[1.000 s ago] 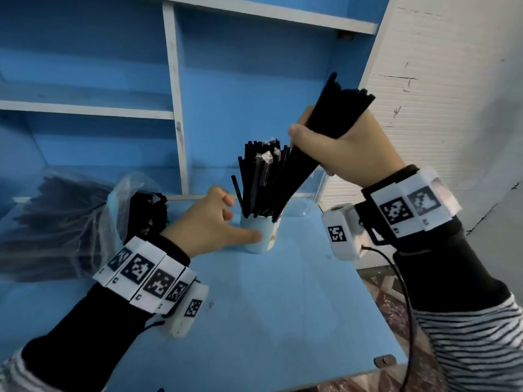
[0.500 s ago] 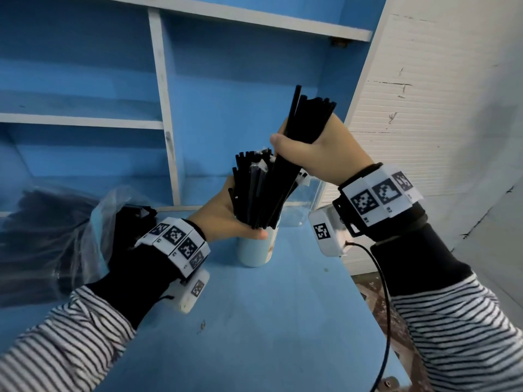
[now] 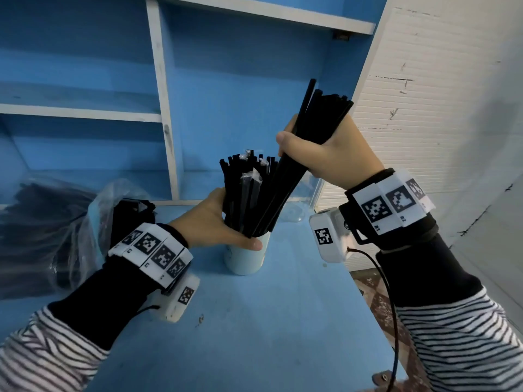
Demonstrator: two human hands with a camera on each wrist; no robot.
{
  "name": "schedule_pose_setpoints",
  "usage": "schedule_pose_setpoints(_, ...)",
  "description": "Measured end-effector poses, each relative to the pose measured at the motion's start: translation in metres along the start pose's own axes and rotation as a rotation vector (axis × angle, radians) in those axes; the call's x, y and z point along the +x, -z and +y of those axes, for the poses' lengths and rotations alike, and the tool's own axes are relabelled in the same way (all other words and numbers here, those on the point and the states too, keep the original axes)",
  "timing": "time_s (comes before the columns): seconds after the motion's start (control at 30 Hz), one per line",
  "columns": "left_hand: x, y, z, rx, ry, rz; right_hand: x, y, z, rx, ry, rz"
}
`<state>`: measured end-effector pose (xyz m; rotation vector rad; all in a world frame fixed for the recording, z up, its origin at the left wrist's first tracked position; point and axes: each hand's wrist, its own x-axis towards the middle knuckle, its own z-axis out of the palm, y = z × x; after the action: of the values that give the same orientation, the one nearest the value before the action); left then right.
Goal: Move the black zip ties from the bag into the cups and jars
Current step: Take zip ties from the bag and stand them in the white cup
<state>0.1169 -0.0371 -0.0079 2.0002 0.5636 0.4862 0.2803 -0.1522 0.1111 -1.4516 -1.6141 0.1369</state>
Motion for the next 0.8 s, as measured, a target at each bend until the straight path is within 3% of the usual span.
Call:
schedule_pose_setpoints(0.17, 0.003, 0.018, -0.001, 0.061, 0.059, -0.109, -0.002, 0.0, -0.003, -0.014, -0.014, 0.004)
schedule_pose_setpoints(0.6, 0.005, 0.013, -0.004, 0.004, 0.082, 0.019, -0.01, 0.004, -0.011, -0.022, -0.042, 0.019)
schedule_pose_setpoints(0.8, -0.001, 0.023, 0.003, 0.064, 0.122, -0.135, -0.018, 0.003, -0.016, 0.002, -0.03, 0.019)
